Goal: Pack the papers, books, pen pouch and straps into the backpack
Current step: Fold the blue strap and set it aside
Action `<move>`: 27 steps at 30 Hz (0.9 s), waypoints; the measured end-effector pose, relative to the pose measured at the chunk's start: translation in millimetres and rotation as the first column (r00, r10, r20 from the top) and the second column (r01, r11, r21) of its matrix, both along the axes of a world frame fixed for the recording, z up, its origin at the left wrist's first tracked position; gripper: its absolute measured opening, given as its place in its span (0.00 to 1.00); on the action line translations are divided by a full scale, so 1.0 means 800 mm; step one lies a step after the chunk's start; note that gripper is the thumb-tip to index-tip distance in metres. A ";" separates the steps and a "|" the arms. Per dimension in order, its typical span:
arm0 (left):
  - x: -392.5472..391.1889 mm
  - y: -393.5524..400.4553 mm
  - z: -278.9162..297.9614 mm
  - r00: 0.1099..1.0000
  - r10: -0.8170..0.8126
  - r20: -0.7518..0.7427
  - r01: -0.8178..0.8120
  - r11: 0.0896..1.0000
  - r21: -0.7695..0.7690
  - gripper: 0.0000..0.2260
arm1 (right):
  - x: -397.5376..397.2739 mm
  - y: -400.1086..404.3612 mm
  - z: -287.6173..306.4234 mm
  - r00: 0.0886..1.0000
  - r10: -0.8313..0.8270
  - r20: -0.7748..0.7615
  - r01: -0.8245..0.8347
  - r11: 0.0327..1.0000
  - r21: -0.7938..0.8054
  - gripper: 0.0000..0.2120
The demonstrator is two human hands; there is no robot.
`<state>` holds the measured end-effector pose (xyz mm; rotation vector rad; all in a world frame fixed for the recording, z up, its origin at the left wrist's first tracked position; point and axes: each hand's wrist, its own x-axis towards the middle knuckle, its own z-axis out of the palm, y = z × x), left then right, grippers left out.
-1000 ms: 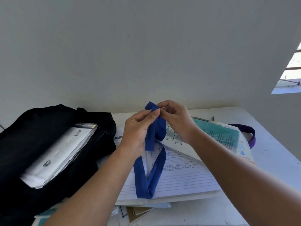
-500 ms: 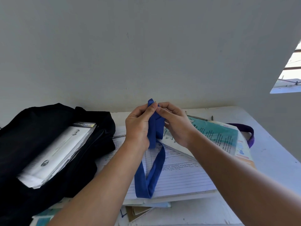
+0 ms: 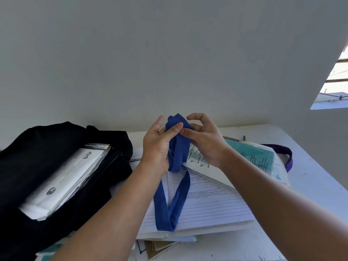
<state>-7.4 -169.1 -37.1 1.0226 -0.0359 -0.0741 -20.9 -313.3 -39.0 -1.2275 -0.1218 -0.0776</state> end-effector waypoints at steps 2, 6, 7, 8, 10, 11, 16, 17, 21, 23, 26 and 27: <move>0.002 0.004 0.001 0.999 -0.033 0.007 0.033 0.999 0.040 0.26 | 0.002 -0.001 -0.001 1.000 -0.008 0.006 0.008 1.000 -0.009 0.17; 0.008 0.013 -0.002 0.995 -0.088 0.043 0.081 0.985 0.149 0.07 | 0.004 -0.002 -0.004 0.998 -0.064 0.000 0.064 0.998 -0.013 0.12; 0.009 0.015 -0.003 0.995 -0.090 0.050 0.080 0.982 0.171 0.05 | 0.004 -0.003 -0.004 0.998 -0.067 -0.001 0.067 0.997 -0.025 0.12; 0.010 0.015 -0.003 0.996 -0.076 0.055 0.065 0.982 0.179 0.05 | 0.003 -0.003 -0.003 0.998 -0.059 -0.003 0.059 0.997 -0.046 0.12; 0.010 0.015 -0.002 0.997 -0.026 0.073 0.012 0.983 0.184 0.04 | 0.000 -0.001 -0.004 1.000 -0.021 -0.016 0.020 0.996 -0.088 0.15; 0.010 0.014 -0.001 0.996 -0.013 0.088 -0.004 0.982 0.189 0.04 | -0.001 0.000 -0.006 1.000 0.006 -0.026 -0.009 0.993 -0.115 0.16; 0.003 0.006 0.006 0.990 -0.007 0.144 -0.027 0.973 0.231 0.04 | -0.002 0.006 -0.012 0.999 0.027 -0.031 -0.034 0.975 -0.218 0.14; 0.002 0.007 0.008 0.989 -0.024 0.144 -0.010 0.973 0.230 0.06 | -0.001 0.006 -0.011 0.999 0.016 -0.028 -0.021 0.978 -0.208 0.14; 0.005 0.017 0.015 0.945 -0.326 0.019 0.309 0.912 0.270 0.21 | 0.000 0.008 0.000 1.000 0.014 0.016 -0.010 0.977 -0.213 0.15; 0.006 0.020 0.021 0.922 -0.387 -0.016 0.374 0.878 0.299 0.19 | -0.001 0.011 0.003 0.999 0.023 0.026 -0.016 0.971 -0.239 0.14; 0.007 0.017 0.042 0.961 -0.270 0.069 0.238 0.923 0.301 0.14 | -0.004 0.015 0.001 0.999 0.040 -0.011 -0.042 0.953 -0.301 0.16; 0.009 0.017 0.048 0.966 -0.238 0.101 0.201 0.938 0.284 0.14 | -0.004 0.017 -0.002 0.997 0.074 -0.037 -0.082 0.941 -0.329 0.17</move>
